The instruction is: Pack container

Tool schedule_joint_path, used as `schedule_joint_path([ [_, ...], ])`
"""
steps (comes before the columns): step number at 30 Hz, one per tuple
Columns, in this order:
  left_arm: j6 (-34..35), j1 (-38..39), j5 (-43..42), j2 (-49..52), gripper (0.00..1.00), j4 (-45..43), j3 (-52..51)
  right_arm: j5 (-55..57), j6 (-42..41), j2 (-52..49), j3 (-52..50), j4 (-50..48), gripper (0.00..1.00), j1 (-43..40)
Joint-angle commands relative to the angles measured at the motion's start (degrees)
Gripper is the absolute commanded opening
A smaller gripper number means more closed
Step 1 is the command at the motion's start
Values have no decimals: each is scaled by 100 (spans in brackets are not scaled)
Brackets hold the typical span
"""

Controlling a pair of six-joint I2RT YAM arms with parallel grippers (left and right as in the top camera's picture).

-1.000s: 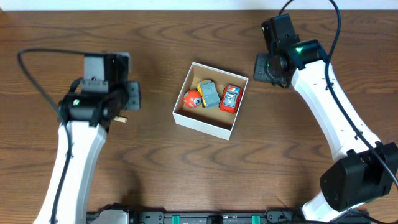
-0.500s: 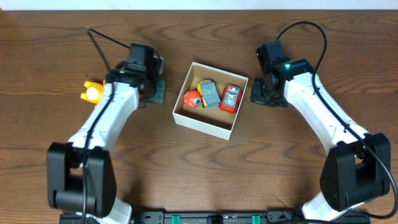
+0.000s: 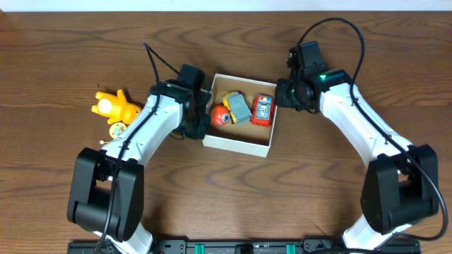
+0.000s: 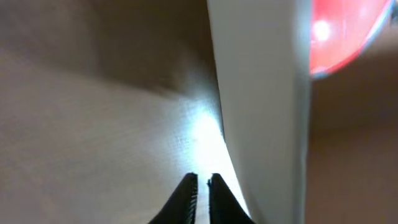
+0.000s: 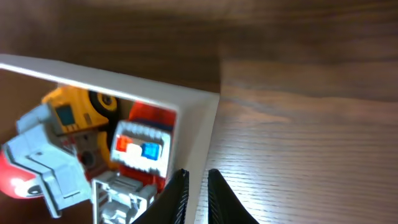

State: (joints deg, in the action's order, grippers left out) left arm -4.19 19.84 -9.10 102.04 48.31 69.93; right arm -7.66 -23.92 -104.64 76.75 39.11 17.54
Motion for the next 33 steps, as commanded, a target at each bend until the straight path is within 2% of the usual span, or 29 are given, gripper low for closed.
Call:
schedule_joint_path([
  [1,-24,87,-98,17,8,330,-24,-354,216,-286,-35,-17,13,85],
  [9,-24,105,-98,17,6,903,-24,-483,393,-520,-35,-247,13,157],
  [16,-7,116,-116,17,6,907,-24,-634,496,-520,-35,-496,14,181],
  [20,-13,164,-468,17,6,804,-24,-800,737,-520,-35,-586,14,184],
  [29,-11,313,-457,17,5,774,-24,-892,817,-520,-35,-614,15,181],
  [33,-4,256,-166,15,5,778,-22,-887,809,-520,-35,-562,14,184],
])
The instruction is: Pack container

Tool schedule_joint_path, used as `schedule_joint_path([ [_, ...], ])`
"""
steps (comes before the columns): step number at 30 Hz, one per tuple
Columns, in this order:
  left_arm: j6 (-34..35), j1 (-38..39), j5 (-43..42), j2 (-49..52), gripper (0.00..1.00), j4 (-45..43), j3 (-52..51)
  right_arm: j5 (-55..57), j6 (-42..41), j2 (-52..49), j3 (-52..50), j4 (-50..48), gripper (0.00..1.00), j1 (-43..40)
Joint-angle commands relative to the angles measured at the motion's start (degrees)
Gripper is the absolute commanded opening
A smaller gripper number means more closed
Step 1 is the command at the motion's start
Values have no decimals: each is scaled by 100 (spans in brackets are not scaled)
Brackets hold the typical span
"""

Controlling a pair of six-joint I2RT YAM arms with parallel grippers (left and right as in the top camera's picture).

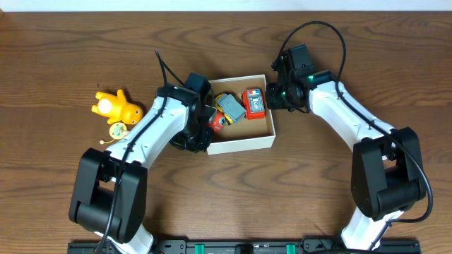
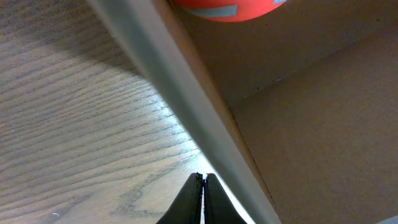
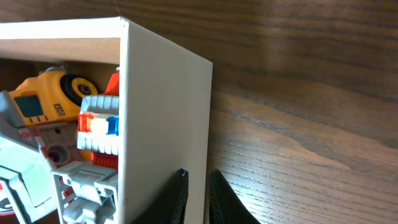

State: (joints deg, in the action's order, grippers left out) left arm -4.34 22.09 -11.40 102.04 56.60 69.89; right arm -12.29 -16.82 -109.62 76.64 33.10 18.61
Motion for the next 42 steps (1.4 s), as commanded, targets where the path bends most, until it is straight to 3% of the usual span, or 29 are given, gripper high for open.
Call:
schedule_joint_path([
  [1,15,4,111,7,6,-52,-17,-422,92,-22,-24,74,14,76],
  [13,162,-662,201,-490,6,-356,114,-374,-138,-22,-24,826,11,111],
  [20,160,-981,579,-1141,7,-487,116,896,-352,-9,20,833,15,-17],
  [22,160,-1047,708,-1386,17,-481,118,1263,-350,31,109,894,18,-127],
  [25,162,-1150,721,-1762,56,-483,118,1648,-348,168,391,1137,25,-315],
  [26,162,-1189,723,-1875,61,-483,118,1779,-348,243,507,1261,30,-376],
  [29,221,-1375,861,-2216,67,-494,118,2256,-326,525,953,1751,58,-566],
  [33,828,-1858,1250,-2474,78,-505,118,2518,72,999,1423,2144,74,-769],
  [37,1998,-2487,1250,-2387,78,-498,83,2511,470,1427,1504,2225,80,-848],
  [42,3506,-2855,1252,-2011,78,-485,-162,2511,533,1565,1504,2385,79,-848],
])
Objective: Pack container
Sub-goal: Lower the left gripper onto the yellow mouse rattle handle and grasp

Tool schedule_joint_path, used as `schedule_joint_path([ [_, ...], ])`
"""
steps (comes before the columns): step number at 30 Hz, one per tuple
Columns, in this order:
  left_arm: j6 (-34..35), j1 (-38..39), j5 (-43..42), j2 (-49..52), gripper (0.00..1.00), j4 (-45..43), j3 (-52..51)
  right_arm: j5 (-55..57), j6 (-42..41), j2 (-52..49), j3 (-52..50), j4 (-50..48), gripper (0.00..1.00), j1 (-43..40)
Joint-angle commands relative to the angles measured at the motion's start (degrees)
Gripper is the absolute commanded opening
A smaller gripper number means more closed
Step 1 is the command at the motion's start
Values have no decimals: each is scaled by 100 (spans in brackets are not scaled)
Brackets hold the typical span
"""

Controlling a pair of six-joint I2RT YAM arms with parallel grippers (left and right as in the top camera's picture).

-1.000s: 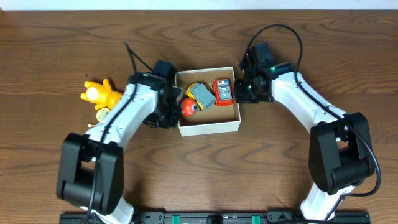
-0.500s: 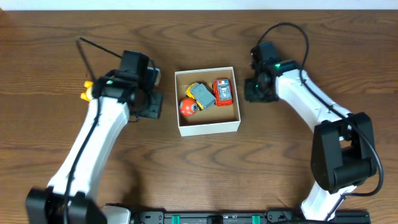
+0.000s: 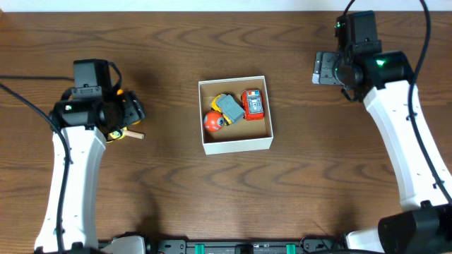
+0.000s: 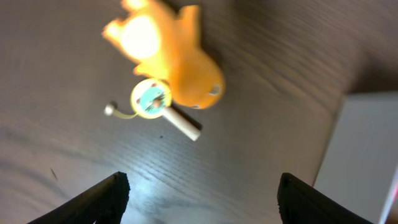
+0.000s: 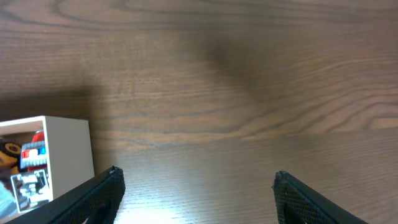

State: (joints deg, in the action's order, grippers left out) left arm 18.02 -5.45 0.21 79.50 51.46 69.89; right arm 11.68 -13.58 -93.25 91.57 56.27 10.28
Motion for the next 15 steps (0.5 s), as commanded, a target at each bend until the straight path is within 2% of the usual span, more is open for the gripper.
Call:
schedule_joint_path([
  [1,1469,-111,94,365,78,26,-223,114,210,-83,9,98,80,-15],
  [7,2347,-111,94,1202,78,11,-374,116,210,-103,9,120,80,-15],
  [15,2688,-114,92,2057,78,-479,-378,96,208,-103,9,175,81,-15],
])
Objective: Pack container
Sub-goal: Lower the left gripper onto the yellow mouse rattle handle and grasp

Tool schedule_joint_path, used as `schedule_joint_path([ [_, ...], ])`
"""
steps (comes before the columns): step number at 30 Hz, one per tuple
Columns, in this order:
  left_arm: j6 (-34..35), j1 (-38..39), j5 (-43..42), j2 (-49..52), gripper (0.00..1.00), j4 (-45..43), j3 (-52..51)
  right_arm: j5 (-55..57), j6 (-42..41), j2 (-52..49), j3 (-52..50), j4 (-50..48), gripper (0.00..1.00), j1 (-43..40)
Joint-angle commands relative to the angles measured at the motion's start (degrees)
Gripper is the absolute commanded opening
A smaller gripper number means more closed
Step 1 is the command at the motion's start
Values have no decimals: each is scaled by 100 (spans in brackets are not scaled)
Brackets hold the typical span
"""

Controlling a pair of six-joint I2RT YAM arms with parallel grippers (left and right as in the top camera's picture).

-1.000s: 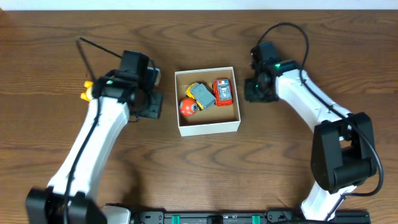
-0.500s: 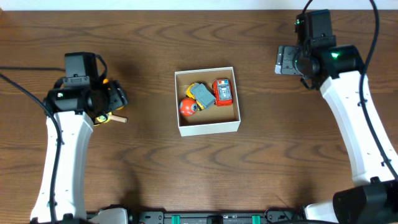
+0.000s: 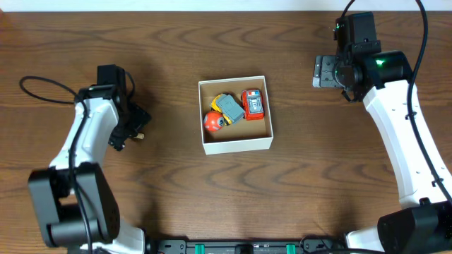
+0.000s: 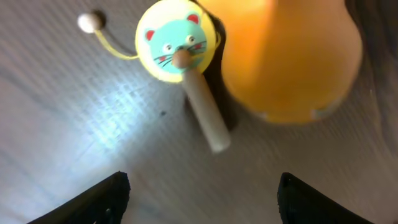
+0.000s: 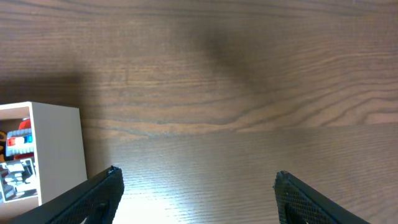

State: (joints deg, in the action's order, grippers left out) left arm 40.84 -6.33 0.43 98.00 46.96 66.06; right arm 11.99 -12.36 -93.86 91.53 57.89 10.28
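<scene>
The white box point(image 3: 236, 144) stands mid-table holding a red ball toy point(image 3: 214, 121), a grey and yellow vehicle point(image 3: 229, 106) and a red vehicle point(image 3: 252, 103). At the left, my left gripper point(image 4: 200, 186) is open, low over an orange-yellow toy point(image 4: 286, 56) and a small cat-faced rattle drum point(image 4: 176, 42) with a wooden handle point(image 4: 204, 112). In the overhead view the left gripper point(image 3: 121, 120) hides the toy; only the handle tip point(image 3: 139, 135) shows. My right gripper point(image 5: 196, 177) is open over bare wood, right of the box point(image 5: 59, 152).
A cord with a bead point(image 4: 90, 22) trails from the drum. The brown wooden table point(image 3: 233, 204) lies bare around the box. The right arm's wrist point(image 3: 328, 70) hangs at the back right, well off the box.
My left gripper has come much closer to the yellow toy and the drum, which now fill its view, and the arm sits further right in the overhead view. The right gripper barely shifted.
First both grippers were shut and pressed against opposite sides of the skewed box. Then the box stood turned and shifted, grippers still shut at its sides. Later both arms were apart and open, the box square mid-table, the left over the yellow toy, now closer.
</scene>
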Motion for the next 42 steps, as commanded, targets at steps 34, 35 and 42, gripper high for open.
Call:
schedule_joint_path([
  [34,551,-234,46,1344,19,-481,-11,66,83,-42,13,63,82,-15],
  [35,551,-234,46,1344,13,-457,-11,66,83,-42,13,70,82,-15],
  [42,555,-234,-20,1342,6,-181,-11,66,83,-44,13,87,82,-15],
])
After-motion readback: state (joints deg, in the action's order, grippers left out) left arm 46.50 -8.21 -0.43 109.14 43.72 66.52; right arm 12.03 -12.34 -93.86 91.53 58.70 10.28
